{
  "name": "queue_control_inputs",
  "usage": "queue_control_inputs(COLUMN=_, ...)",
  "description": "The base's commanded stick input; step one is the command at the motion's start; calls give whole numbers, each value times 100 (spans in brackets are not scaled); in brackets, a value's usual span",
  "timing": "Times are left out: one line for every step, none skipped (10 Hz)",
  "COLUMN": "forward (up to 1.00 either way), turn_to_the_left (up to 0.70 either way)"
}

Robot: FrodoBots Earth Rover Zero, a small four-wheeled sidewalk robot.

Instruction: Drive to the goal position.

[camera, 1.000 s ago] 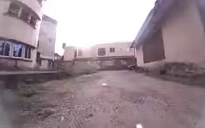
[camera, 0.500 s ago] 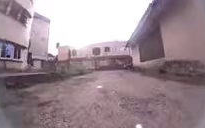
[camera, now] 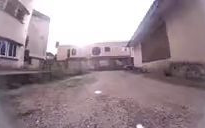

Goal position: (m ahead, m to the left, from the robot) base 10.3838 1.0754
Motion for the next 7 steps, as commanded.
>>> queue_control_inputs(forward=100, turn_to_the_left=-32)
queue_control_inputs(forward=100, turn_to_the_left=-22)
queue_control_inputs(forward=100, turn_to_the_left=-12)
queue_control_inputs(forward=100, turn_to_the_left=-4)
queue_control_inputs(forward=100, turn_to_the_left=0)
queue_control_inputs(forward=100, turn_to_the_left=0)
queue_control_inputs(forward=100, turn_to_the_left=0)
